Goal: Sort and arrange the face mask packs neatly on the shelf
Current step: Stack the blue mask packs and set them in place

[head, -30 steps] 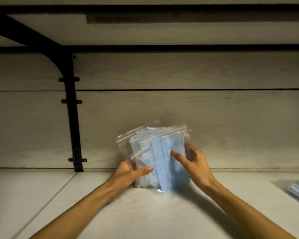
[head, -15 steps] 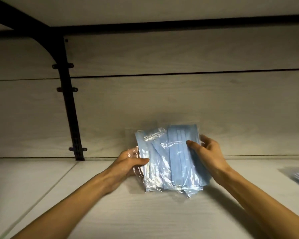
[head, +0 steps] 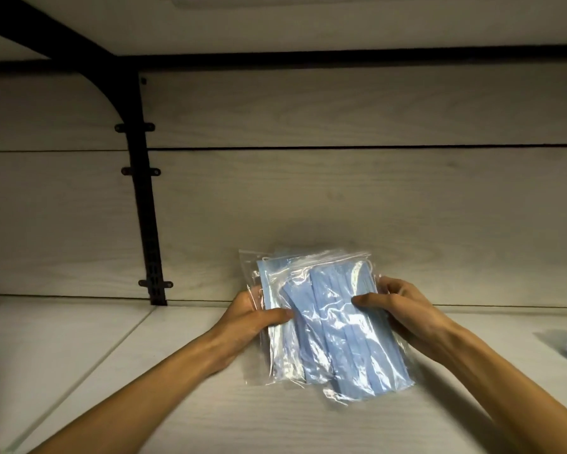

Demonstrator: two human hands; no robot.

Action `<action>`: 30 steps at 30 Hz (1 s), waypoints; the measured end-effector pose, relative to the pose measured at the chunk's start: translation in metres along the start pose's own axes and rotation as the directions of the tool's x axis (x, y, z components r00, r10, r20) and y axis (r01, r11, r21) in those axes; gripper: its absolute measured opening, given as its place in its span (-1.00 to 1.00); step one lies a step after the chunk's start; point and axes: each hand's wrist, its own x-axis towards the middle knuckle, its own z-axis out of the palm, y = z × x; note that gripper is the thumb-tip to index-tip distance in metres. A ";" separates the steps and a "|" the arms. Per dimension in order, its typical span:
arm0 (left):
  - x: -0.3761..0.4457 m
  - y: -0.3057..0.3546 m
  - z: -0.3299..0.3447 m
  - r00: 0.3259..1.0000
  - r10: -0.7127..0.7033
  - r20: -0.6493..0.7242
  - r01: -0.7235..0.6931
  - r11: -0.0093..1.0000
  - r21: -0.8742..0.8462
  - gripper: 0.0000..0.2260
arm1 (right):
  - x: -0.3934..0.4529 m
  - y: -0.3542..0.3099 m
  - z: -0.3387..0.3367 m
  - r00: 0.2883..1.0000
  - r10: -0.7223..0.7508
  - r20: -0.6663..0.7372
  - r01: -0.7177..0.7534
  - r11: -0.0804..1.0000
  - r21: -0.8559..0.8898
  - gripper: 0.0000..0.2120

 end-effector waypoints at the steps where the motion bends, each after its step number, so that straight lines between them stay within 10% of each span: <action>1: -0.001 0.000 0.000 1.000 0.010 -0.008 -0.010 1.000 -0.005 -0.73 | 0.000 0.000 -0.001 1.000 0.010 0.010 -0.010 1.000 0.002 -0.69; 8: -0.004 0.004 0.002 0.994 0.075 -0.085 -0.077 0.997 -0.018 -0.84 | -0.004 -0.002 -0.003 0.989 0.063 0.132 -0.058 0.998 -0.035 -0.80; 23: 0.001 0.002 0.006 0.997 -0.024 -0.067 0.008 0.975 -0.224 -0.61 | 0.006 -0.002 -0.017 0.915 -0.085 -0.394 0.094 0.996 0.003 -0.87; 30: -0.001 0.004 0.009 0.999 -0.042 -0.019 0.036 0.965 -0.260 -0.47 | 0.001 -0.002 -0.002 0.936 -0.170 -0.308 0.147 0.985 -0.095 -0.90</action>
